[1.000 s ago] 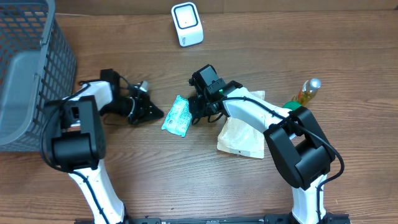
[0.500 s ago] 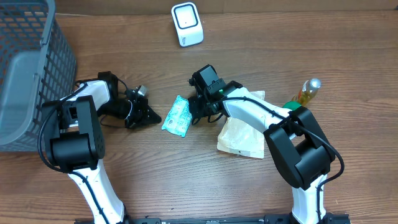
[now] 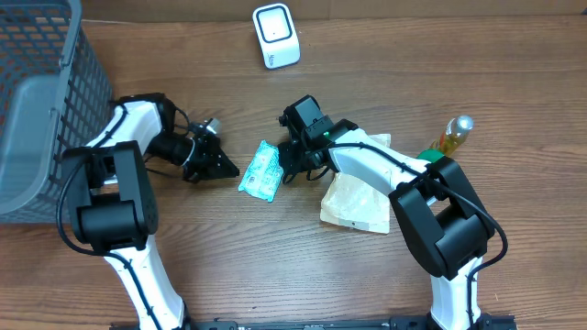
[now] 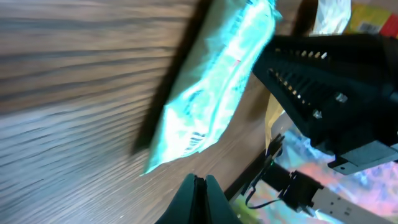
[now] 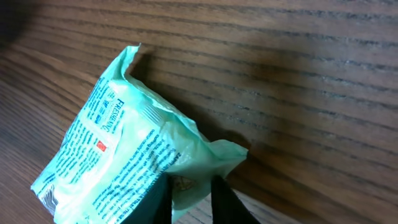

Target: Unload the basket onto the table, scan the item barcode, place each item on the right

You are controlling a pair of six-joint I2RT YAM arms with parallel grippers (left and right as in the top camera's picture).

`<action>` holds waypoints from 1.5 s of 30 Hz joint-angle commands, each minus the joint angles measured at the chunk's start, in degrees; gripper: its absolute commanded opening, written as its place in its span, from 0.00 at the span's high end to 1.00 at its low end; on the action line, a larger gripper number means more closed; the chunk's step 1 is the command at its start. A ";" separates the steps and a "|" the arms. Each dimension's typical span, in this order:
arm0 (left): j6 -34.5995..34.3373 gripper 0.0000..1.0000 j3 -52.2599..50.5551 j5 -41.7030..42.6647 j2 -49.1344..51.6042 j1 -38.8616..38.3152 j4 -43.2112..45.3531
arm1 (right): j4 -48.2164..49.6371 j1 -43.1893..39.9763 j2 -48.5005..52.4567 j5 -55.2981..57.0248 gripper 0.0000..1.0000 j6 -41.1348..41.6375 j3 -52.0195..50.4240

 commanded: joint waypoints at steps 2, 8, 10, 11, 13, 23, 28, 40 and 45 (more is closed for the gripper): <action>1.86 0.96 -0.66 -0.02 -0.81 -2.89 0.00 | 0.74 -0.09 0.28 0.04 0.72 -0.07 -1.36; 1.55 0.96 -0.66 -1.03 -0.81 -6.36 -0.07 | 1.07 -0.39 -2.03 -2.51 0.61 -0.04 0.48; 1.40 0.96 -0.66 -2.62 -0.81 -7.10 -0.04 | 1.20 -0.59 -3.76 -2.47 0.53 -0.07 1.03; 0.70 0.96 -0.66 -3.85 -0.81 -7.37 0.00 | 1.68 -0.59 -4.33 -2.45 0.46 -0.07 1.07; -0.52 0.96 -0.66 -6.08 -0.81 -7.52 0.13 | 2.75 -0.59 -4.61 -2.40 0.35 -0.07 1.07; -9.46 0.96 -0.66 -16.28 -0.81 -7.52 3.48 | 4.76 -0.57 -4.33 -1.11 0.32 -0.07 1.05; -9.60 0.96 -0.66 -16.55 -0.81 -7.89 3.67 | 5.86 -0.57 -4.33 -1.11 0.32 -0.07 1.05; -14.95 0.96 -0.57 -28.81 -0.90 -11.32 4.11 | 6.38 -0.59 -4.33 0.31 0.32 -0.11 0.87; -17.55 0.96 0.31 -31.93 -3.69 -9.53 3.98 | 7.61 -0.59 -4.33 2.29 0.28 -0.09 0.87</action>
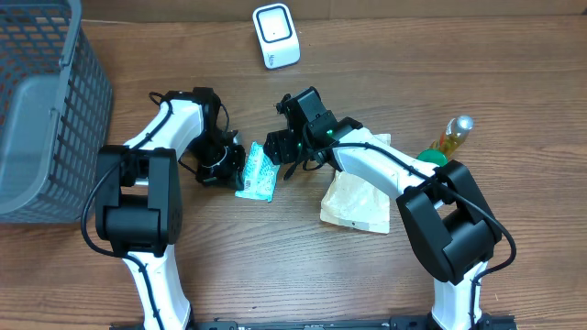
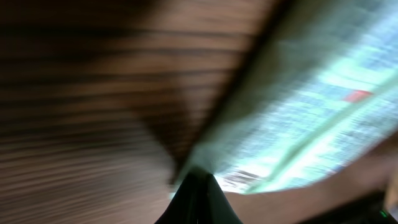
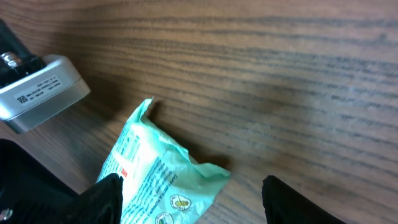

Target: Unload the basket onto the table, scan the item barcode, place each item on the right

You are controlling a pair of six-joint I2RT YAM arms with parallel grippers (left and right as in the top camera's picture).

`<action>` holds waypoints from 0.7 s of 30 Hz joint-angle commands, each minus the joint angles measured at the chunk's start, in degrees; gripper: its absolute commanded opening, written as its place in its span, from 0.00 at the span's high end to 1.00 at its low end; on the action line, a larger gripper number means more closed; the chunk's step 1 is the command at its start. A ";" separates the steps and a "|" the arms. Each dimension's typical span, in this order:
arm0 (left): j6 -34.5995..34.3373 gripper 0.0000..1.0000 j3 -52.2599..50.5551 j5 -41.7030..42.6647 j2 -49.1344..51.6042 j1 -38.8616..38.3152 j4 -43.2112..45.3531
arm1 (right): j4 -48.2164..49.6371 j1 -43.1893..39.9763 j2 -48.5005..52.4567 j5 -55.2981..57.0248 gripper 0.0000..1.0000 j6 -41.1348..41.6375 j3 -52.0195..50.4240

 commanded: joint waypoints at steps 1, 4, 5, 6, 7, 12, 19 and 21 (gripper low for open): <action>-2.56 0.96 0.76 -5.38 -2.95 1.68 0.20 | 1.53 -0.22 -2.05 1.97 0.28 -0.02 0.94; -2.54 0.96 1.31 -4.66 -6.54 2.25 0.20 | 1.92 -0.22 -2.05 1.38 0.27 0.02 0.94; -2.56 0.96 1.46 -4.46 -7.82 2.27 0.26 | 1.95 -0.22 -2.05 1.07 0.27 0.00 0.94; -2.56 0.96 1.51 -3.78 -9.16 2.27 0.66 | 1.95 -0.22 -2.03 0.96 0.27 0.00 0.94; -2.56 0.96 1.51 -2.60 -10.38 2.27 1.25 | 2.01 -0.22 -2.03 0.92 0.27 0.00 0.94; -2.58 0.96 1.46 1.84 -12.02 0.74 4.59 | 2.51 -0.22 -2.05 0.87 0.27 0.02 0.94; -2.60 0.96 1.25 0.46 -6.36 -2.36 5.90 | 0.52 -0.26 -2.05 -0.26 0.26 0.00 0.94; -2.58 0.96 1.25 -0.96 -4.48 -2.91 6.25 | 0.35 -0.63 -2.03 -2.29 0.26 0.00 0.96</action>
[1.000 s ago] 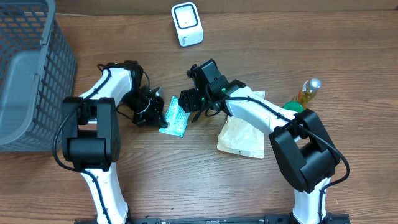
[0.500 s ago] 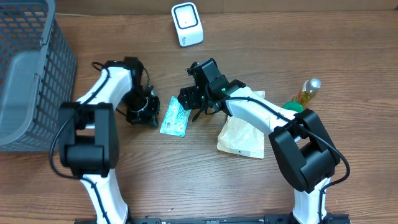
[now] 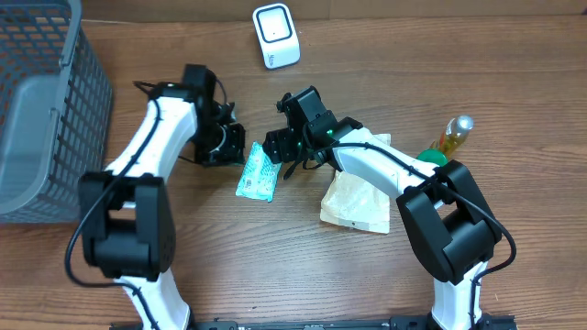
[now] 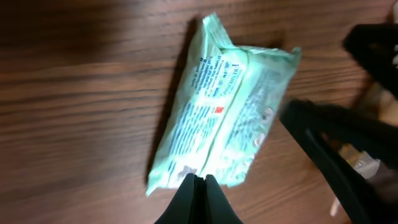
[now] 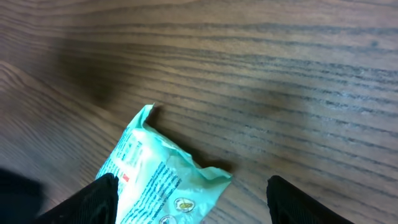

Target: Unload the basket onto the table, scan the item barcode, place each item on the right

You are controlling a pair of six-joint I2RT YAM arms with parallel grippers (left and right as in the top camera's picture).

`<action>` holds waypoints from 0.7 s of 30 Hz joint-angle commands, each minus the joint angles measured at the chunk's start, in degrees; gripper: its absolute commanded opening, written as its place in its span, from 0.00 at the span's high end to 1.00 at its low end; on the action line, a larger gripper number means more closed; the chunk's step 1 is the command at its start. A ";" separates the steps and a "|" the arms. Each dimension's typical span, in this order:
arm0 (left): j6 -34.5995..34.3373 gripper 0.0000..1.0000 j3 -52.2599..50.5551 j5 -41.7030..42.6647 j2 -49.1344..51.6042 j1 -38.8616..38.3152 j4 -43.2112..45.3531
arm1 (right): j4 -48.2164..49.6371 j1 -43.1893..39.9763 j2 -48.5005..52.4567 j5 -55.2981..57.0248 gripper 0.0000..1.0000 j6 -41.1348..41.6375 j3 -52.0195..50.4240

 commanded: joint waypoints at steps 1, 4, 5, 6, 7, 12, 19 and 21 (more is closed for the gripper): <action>-0.57 0.96 0.28 -1.73 4.50 -1.07 0.35 | 0.02 -0.96 -2.05 -3.85 0.26 0.02 0.94; -0.57 0.96 0.28 -2.73 6.08 -1.03 0.35 | -0.39 -2.69 -2.03 -8.11 0.26 0.00 0.94; -0.61 0.96 0.28 -2.71 6.51 -0.98 0.48 | -0.59 -3.45 -2.05 -9.62 0.26 0.00 0.94; -0.61 0.96 0.26 -2.71 6.73 -1.01 0.61 | -0.81 -4.26 -2.03 -11.08 0.26 0.00 0.94; -0.59 0.96 0.20 -2.73 7.02 -1.01 0.85 | -0.87 -4.87 -2.03 -12.17 0.26 0.00 0.94; -0.57 0.96 -0.37 -2.75 7.02 -1.22 1.95 | -1.33 -7.26 -1.92 -16.31 0.27 -0.07 0.92; -0.57 0.96 -0.42 -2.80 7.02 -1.22 1.99 | -1.18 -7.45 0.13 -18.34 0.28 -0.20 0.35; -0.57 0.96 -0.42 -2.80 7.02 -1.22 1.99 | -0.50 -7.45 1.64 -20.55 0.28 -0.20 0.35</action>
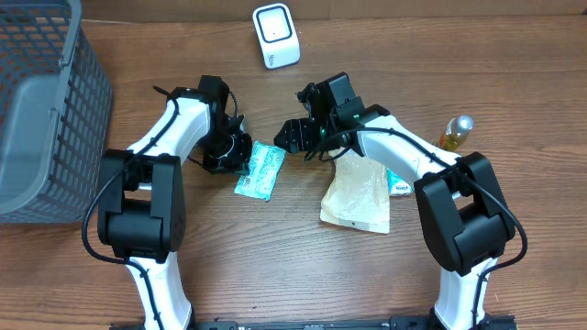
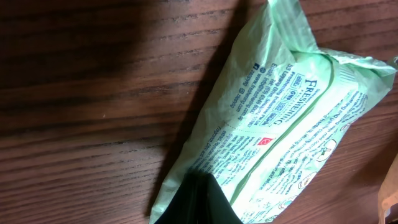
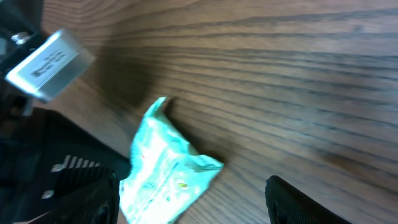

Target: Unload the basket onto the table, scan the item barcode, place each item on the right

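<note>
The mint-green wipes packet (image 1: 260, 170) lies flat on the wooden table; its printed side fills the left wrist view (image 2: 280, 124). My left gripper (image 1: 237, 154) is shut, and its tip (image 2: 196, 199) rests against the packet's left edge. My right gripper (image 1: 295, 136) is open a little to the right of the packet and holds nothing. In the right wrist view the packet (image 3: 165, 165) shows between the wide-apart fingers (image 3: 81, 199). The white scanner (image 1: 276, 35) stands at the back of the table. No barcode can be made out.
A grey mesh basket (image 1: 41, 110) fills the left end of the table. A tan paper bag (image 1: 358, 197) lies right of the packet under the right arm. A small yellow bottle (image 1: 455, 134) and a green-and-white pack (image 1: 400, 183) lie farther right.
My left gripper has come down from just behind the packet onto its left edge. My right gripper has drawn back to the right. The packet has barely shifted.
At first my left gripper was shut well left of the packet and my right gripper shut at its right end. Then the right gripper stood open and the left had come beside the packet. Now the left tip touches the packet and the right has drawn away.
</note>
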You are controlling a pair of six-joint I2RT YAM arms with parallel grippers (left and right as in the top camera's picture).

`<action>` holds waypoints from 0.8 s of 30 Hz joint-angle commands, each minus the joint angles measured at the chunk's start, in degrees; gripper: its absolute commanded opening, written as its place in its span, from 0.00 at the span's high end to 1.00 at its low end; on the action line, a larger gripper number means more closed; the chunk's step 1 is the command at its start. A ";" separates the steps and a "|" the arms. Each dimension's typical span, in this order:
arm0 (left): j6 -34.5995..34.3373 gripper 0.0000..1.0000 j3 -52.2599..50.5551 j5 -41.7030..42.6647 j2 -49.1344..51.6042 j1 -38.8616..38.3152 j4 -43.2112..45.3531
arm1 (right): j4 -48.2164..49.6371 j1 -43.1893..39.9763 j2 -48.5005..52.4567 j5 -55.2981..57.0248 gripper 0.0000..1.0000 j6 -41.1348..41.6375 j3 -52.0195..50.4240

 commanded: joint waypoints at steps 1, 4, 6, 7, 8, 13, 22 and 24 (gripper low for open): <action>-0.57 0.96 -0.39 -1.25 0.83 -0.20 0.46 | 1.20 0.28 2.51 -5.44 0.28 -0.20 0.35; -0.55 0.96 -0.42 -1.25 0.83 -0.20 0.46 | 1.79 0.28 4.63 -8.11 0.30 0.02 0.35; -0.55 0.96 -0.42 -1.25 0.83 -0.20 0.44 | 1.84 0.28 5.62 -8.44 0.32 1.09 0.35; -0.55 0.96 -0.42 -1.25 0.83 -0.20 0.44 | 1.90 0.28 6.21 -8.48 0.33 1.40 0.35; -0.55 0.96 -0.42 -1.25 0.83 -0.20 0.44 | 1.90 0.28 6.47 -8.46 0.34 1.75 0.35; -0.55 0.96 -0.42 -1.25 0.83 -0.20 0.44 | 2.86 0.28 8.46 -11.74 0.35 2.08 0.35; -0.55 0.96 -0.42 -1.22 0.83 -0.20 0.22 | 5.84 0.28 12.09 -19.21 0.38 4.81 0.35; -0.55 0.96 -0.42 -1.22 0.83 -0.20 0.22 | 6.62 0.31 12.15 -19.34 0.38 4.81 0.35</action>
